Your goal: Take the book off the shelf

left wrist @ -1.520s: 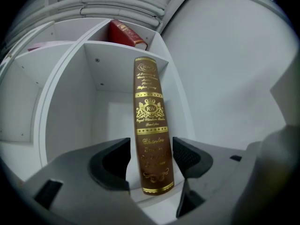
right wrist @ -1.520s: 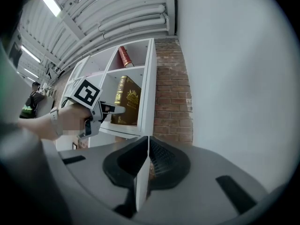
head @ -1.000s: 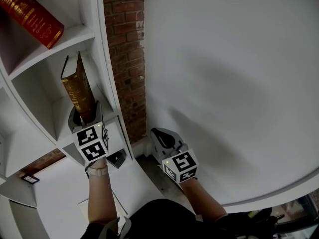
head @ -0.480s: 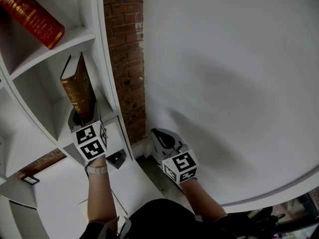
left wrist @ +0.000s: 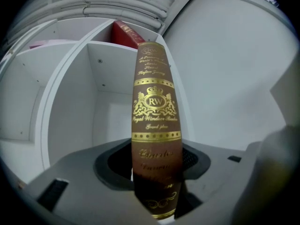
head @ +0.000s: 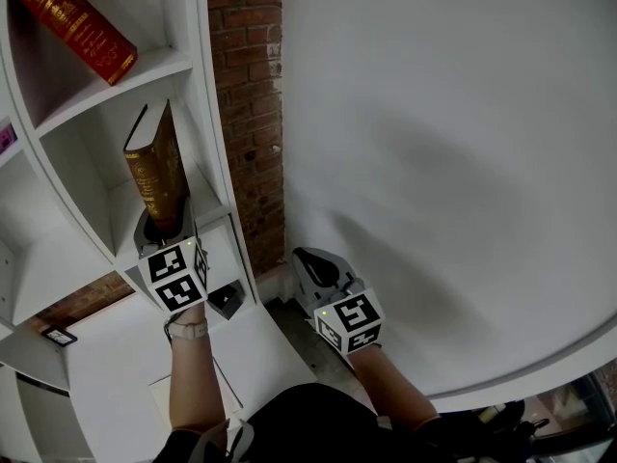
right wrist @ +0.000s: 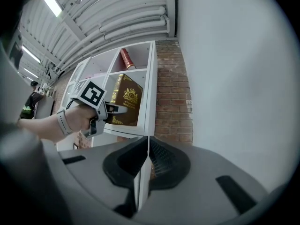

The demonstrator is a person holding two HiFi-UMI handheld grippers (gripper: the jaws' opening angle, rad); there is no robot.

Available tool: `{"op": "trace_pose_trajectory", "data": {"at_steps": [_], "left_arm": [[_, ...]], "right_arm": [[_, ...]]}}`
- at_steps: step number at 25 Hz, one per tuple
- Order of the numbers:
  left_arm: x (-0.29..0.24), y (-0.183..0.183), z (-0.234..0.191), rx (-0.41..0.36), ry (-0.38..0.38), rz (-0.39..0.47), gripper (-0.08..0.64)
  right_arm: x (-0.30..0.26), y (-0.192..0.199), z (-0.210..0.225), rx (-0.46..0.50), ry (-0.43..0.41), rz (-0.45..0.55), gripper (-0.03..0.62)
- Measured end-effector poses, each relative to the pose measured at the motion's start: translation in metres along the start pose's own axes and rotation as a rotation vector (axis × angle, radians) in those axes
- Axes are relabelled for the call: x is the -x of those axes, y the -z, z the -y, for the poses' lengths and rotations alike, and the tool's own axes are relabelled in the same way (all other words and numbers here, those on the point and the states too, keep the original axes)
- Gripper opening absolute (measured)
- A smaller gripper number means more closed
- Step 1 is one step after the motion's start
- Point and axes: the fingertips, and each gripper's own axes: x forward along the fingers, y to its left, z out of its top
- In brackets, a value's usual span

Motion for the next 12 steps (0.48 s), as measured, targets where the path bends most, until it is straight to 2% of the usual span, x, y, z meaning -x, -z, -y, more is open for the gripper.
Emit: {"op": "trace_pose_trajectory", "data": {"at_steps": [12], "left_arm": [[0.063,-0.008,0.004,-0.014,-0.013,0.025,0.227]], "right_arm": [[0.038,-0.003,-0.027,-0.001,-0.057,0.001,0.018]]}}
